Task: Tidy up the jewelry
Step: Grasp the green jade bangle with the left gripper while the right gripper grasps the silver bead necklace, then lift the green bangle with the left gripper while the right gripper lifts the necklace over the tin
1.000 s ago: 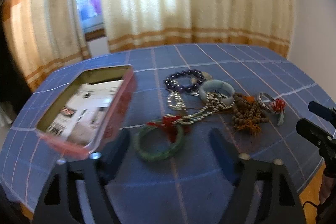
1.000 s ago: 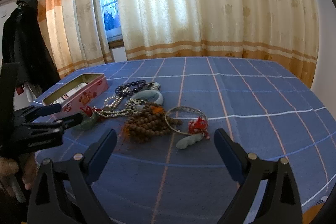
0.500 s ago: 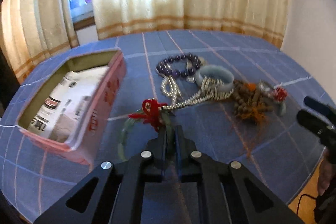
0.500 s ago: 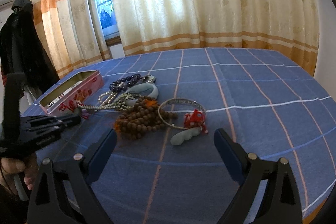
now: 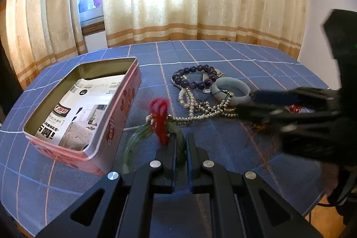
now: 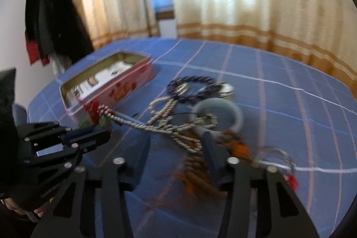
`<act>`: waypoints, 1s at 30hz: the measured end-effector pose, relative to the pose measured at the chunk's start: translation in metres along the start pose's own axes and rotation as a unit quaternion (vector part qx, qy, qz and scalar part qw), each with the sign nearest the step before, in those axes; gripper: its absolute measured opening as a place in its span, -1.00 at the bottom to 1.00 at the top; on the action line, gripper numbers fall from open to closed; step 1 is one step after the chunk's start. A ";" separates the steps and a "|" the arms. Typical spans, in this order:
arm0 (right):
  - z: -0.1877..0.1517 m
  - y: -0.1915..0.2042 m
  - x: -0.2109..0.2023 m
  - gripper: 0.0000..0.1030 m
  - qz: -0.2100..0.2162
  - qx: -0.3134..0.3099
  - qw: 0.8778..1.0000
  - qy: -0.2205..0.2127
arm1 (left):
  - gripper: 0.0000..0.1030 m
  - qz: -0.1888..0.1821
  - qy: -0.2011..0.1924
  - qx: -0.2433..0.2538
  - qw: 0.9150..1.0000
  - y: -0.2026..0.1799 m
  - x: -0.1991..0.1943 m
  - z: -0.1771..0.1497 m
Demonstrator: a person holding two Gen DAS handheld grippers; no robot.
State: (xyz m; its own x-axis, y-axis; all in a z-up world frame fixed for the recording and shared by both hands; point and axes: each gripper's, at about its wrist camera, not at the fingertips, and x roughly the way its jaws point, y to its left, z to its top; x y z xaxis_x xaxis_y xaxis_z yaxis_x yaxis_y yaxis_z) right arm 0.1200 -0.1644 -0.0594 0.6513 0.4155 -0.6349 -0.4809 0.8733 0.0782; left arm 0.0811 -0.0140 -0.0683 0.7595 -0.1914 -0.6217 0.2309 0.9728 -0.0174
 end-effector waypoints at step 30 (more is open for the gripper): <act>0.037 0.000 -0.020 -0.75 -0.024 -0.012 0.999 -0.040 | -0.87 0.000 -0.068 -0.033 0.997 0.024 -0.042 0.022</act>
State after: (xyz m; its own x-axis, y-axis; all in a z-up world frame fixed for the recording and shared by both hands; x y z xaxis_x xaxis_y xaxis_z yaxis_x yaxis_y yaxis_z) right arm 0.1283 -0.1631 -0.0186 0.7189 0.3927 -0.5735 -0.4605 0.8871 0.0303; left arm 0.0683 0.0142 -0.0251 0.8357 -0.2026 -0.5104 0.1938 0.9785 -0.0710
